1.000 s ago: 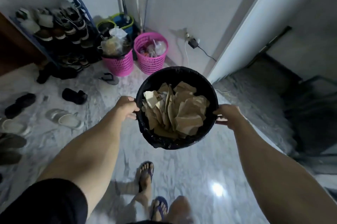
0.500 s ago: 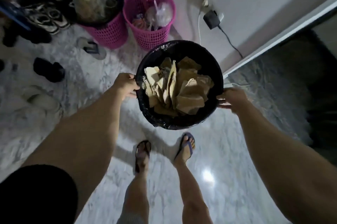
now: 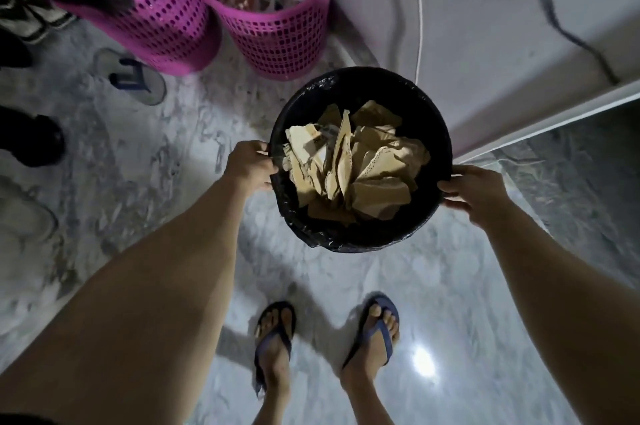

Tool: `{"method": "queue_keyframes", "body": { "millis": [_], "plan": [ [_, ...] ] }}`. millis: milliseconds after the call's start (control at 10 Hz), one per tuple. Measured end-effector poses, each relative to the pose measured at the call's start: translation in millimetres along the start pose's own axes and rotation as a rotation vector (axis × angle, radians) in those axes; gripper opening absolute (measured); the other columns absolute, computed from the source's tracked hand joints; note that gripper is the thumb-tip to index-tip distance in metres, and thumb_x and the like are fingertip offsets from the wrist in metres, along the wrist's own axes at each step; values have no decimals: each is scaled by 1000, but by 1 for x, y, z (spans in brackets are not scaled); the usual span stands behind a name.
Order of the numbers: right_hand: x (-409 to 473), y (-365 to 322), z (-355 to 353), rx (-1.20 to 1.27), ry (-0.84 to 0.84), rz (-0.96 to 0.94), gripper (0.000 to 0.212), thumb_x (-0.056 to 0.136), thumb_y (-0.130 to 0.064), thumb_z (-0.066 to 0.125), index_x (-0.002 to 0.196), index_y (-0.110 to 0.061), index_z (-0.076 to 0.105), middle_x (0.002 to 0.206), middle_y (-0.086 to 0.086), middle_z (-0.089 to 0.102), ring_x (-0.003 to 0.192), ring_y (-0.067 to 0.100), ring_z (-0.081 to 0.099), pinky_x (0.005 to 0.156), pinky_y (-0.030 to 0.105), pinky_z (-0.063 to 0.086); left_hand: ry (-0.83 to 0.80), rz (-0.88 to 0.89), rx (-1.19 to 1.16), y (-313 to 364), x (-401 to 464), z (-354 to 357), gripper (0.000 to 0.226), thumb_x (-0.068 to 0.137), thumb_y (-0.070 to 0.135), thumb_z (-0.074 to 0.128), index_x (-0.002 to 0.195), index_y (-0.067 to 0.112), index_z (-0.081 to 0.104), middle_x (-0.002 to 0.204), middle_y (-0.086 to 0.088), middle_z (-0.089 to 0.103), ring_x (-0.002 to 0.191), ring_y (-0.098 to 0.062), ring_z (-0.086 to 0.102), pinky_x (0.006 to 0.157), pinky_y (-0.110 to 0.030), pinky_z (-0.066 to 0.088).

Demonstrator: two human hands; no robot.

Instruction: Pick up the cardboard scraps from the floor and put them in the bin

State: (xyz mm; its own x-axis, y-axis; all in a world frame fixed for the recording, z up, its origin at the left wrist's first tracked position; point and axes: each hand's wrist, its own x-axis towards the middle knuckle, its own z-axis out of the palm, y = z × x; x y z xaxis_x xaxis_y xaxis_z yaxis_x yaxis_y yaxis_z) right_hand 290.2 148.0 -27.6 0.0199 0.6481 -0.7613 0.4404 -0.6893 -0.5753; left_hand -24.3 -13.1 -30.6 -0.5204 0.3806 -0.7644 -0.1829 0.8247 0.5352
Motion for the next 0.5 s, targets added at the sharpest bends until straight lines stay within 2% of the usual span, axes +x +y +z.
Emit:
{"method": "queue_keyframes", "body": {
  "millis": [100, 200, 300, 400, 500],
  "plan": [
    [14, -7, 4, -8, -8, -11, 40, 79, 17, 63, 110, -7, 65, 77, 9, 65, 58, 19, 62, 59, 29, 55, -17, 16, -8, 2, 15, 2, 30, 85, -11, 64, 109, 7, 67, 109, -21, 70, 101, -33, 70, 83, -48, 60],
    [27, -18, 6, -44, -11, -15, 39, 80, 16, 64, 110, -8, 65, 75, 8, 64, 47, 13, 63, 47, 24, 54, -31, 46, 12, 11, 27, 1, 30, 84, -11, 65, 109, 6, 69, 109, -21, 71, 100, -34, 70, 82, -51, 60],
    [34, -20, 4, -86, 4, -1, 39, 80, 16, 63, 111, -7, 65, 76, 10, 65, 60, 19, 63, 43, 22, 53, -35, 47, 32, 16, 33, 4, 32, 83, -11, 66, 111, 6, 69, 111, -19, 70, 101, -32, 69, 81, -50, 61],
    [36, -18, 3, -82, 8, 10, 40, 80, 13, 65, 115, -7, 66, 83, 11, 68, 69, 23, 66, 58, 30, 56, -9, 26, 43, 15, 32, 8, 33, 84, -8, 67, 112, 8, 67, 114, -19, 69, 104, -32, 69, 82, -51, 60],
    [34, -15, 5, -170, 114, -48, 56, 71, -6, 76, 125, -14, 63, 105, 12, 68, 90, 27, 65, 76, 40, 57, 137, 88, 173, 19, 22, 16, 48, 85, 6, 71, 131, 10, 59, 127, -17, 64, 113, -32, 64, 94, -43, 55]
  ]
}}
